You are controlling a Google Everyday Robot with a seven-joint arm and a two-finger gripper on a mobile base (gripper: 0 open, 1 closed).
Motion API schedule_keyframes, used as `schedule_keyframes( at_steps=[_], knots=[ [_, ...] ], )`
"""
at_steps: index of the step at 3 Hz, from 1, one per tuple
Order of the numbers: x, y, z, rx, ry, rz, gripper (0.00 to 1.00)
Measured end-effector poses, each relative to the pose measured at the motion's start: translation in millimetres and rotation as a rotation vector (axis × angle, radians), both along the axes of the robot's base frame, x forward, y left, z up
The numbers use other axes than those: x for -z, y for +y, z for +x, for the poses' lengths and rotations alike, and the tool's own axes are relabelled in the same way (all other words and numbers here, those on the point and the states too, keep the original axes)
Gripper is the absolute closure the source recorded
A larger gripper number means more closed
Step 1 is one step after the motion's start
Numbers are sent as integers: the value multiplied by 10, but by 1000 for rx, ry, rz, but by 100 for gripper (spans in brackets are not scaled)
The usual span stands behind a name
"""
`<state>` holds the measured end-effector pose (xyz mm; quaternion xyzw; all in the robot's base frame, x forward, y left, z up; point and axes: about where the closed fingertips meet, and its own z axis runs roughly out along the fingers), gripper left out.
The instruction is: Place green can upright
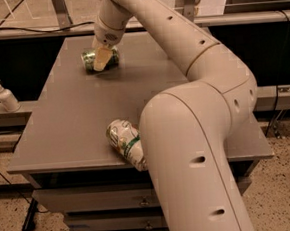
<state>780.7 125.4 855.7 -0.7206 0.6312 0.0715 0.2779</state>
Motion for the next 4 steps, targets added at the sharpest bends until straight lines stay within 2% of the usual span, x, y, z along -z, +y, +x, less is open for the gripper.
schedule_keyframes(
  at_steps=[1, 2, 3, 4],
  knots=[
    [55, -44, -73, 0, 25, -4, 65],
    [-167, -186, -151, 21, -7, 37, 87],
    [-513, -378, -325, 62, -42, 200, 100],
    [-625, -475, -554, 80, -36, 426, 100]
  ],
)
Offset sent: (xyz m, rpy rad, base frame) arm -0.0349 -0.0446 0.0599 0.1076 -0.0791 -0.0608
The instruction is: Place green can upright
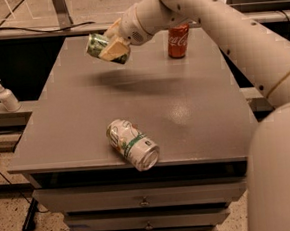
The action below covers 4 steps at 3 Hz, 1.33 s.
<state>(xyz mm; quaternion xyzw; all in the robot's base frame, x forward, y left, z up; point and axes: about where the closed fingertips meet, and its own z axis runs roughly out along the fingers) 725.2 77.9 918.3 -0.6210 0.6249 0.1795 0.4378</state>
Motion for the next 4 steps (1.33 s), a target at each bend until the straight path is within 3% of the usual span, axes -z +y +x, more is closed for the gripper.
schedule_keyframes(
  at_steps=[1, 2, 3, 4],
  knots=[
    [45, -126, -134, 24, 0, 251, 100],
    [-165, -520, -176, 111, -56, 455, 100],
    [-333, -805, -224, 151, -86, 495, 100],
    [-203, -763, -192, 135, -48, 441, 100]
  ],
)
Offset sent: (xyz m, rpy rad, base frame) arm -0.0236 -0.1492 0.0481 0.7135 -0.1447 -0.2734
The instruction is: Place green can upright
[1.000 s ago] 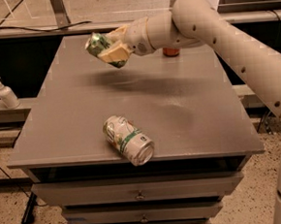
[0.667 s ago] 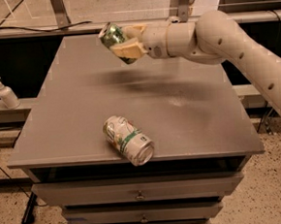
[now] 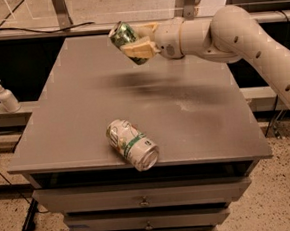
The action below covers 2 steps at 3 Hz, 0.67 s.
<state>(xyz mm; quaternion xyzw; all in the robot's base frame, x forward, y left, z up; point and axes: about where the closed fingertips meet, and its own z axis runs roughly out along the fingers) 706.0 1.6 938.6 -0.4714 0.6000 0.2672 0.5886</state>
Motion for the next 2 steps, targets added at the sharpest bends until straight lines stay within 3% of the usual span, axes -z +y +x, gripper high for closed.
schedule_keyframes(
  at_steps=[1, 2],
  knots=[
    [82, -214, -29, 23, 42, -20, 100],
    [54, -507, -68, 68, 53, 17, 100]
  ],
)
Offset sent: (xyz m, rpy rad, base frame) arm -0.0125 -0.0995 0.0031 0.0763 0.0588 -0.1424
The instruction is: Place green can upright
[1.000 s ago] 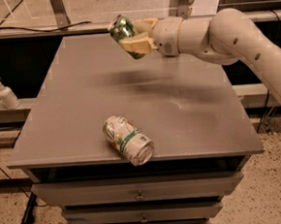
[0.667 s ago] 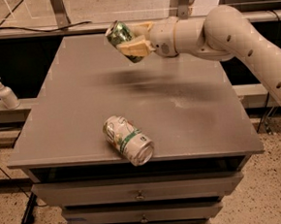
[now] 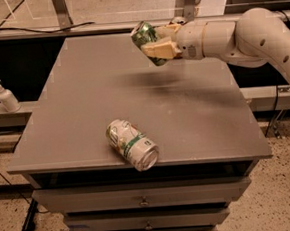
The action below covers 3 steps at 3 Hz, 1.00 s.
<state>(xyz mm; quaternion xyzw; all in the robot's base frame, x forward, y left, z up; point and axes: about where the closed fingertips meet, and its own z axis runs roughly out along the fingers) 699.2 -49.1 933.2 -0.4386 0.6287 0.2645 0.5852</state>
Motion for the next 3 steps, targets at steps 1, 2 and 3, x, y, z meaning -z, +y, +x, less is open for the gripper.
schedule_keyframes(
  at_steps=[1, 2, 3],
  knots=[
    [-62, -320, -70, 49, -4, 52, 100],
    [-58, -616, -143, 85, -4, 111, 100],
    [-6, -916, -243, 118, 4, 174, 100]
  ],
)
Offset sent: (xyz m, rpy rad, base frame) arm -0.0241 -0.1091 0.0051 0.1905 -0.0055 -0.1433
